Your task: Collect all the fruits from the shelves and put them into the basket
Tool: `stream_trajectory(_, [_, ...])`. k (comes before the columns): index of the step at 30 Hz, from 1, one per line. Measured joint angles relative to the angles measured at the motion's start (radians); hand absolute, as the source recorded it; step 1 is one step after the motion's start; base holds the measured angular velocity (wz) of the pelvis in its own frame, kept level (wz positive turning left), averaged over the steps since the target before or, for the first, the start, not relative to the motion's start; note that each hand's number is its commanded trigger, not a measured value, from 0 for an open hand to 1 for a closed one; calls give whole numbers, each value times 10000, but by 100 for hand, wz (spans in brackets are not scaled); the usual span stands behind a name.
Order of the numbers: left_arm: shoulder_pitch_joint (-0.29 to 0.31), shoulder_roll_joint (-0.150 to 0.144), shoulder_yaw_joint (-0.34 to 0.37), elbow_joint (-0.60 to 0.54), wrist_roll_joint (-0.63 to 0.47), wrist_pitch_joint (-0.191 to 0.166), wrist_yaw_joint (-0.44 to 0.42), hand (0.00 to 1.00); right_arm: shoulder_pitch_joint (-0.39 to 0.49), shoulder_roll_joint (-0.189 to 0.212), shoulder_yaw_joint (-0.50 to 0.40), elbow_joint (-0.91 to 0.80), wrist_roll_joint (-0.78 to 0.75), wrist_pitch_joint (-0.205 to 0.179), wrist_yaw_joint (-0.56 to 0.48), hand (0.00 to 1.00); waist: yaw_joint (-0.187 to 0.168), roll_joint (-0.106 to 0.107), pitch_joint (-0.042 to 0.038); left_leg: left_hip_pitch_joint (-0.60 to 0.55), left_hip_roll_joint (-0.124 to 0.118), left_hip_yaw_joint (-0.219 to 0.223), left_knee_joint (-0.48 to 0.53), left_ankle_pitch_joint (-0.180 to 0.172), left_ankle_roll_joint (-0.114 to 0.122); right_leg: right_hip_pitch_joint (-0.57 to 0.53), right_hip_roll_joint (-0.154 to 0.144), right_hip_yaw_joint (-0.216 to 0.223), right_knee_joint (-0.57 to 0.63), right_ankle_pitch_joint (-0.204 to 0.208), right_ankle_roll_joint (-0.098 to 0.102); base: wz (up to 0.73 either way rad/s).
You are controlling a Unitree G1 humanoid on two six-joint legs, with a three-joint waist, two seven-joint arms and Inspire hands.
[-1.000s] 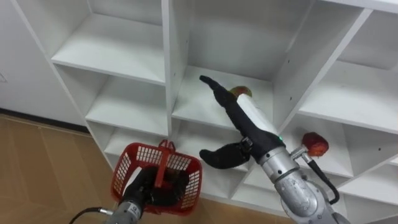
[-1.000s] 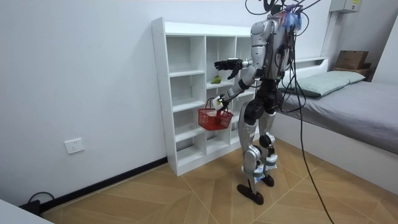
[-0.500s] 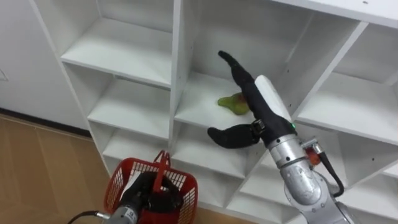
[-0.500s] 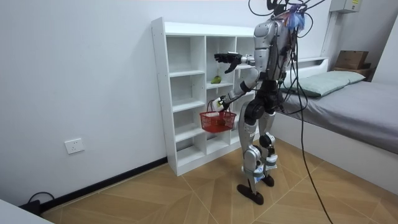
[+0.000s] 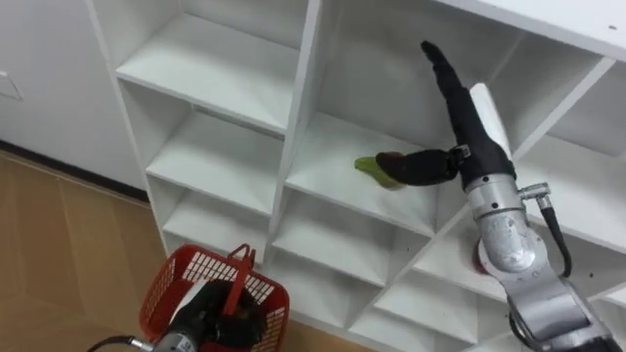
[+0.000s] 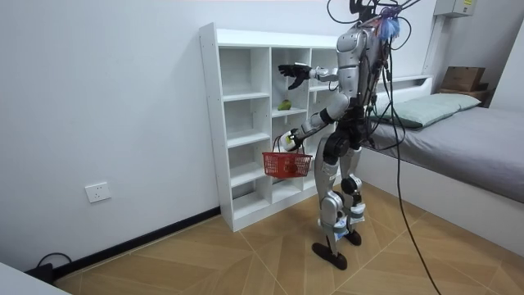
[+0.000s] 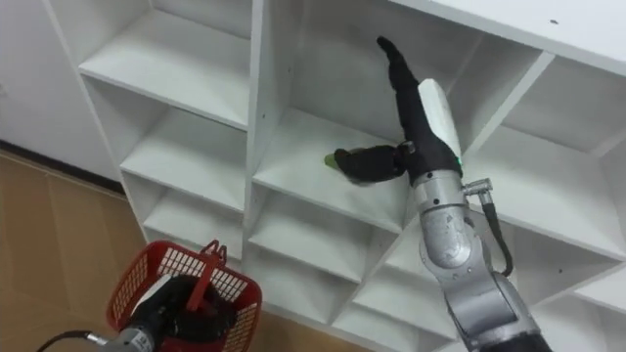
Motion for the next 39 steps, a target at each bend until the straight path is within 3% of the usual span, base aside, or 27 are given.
stream_trajectory(7, [27,30,292,-140,2,521,-369,100,-488,5,7,911,1080,489,3,0,136,-365,30,-192,-7,-341,29,-1,-16,17,-5,-297,-16,0,0,16])
stream_trajectory(12, [21,4,332,-232,-2,660,-377,100,-1010,5,8,1876,1922,730,90,0,357,-580,56,-194,-4,-351,67,-2,-16,17,-2,-302,-17,1,0,0])
stream_trajectory(21, [19,32,439,-211,454,825,-494,100,-1178,4,6,2936,3045,904,765,0,466,-455,166,-465,-88,-786,144,-4,-17,-36,-31,-562,-119,2,2,12])
stream_trajectory(30, [145,-23,746,-201,1293,930,-869,100,-1176,3,14,3372,3012,1144,1731,0,596,-486,144,-494,-109,-821,150,-6,-15,-47,-31,-536,-164,-1,7,5])
stream_trajectory(39, [137,-33,737,-213,1291,1149,-1053,100,-1173,7,410,3392,2139,1367,2010,0,647,-485,136,-502,-100,-784,220,-6,-16,-25,-27,-491,-154,-2,8,0])
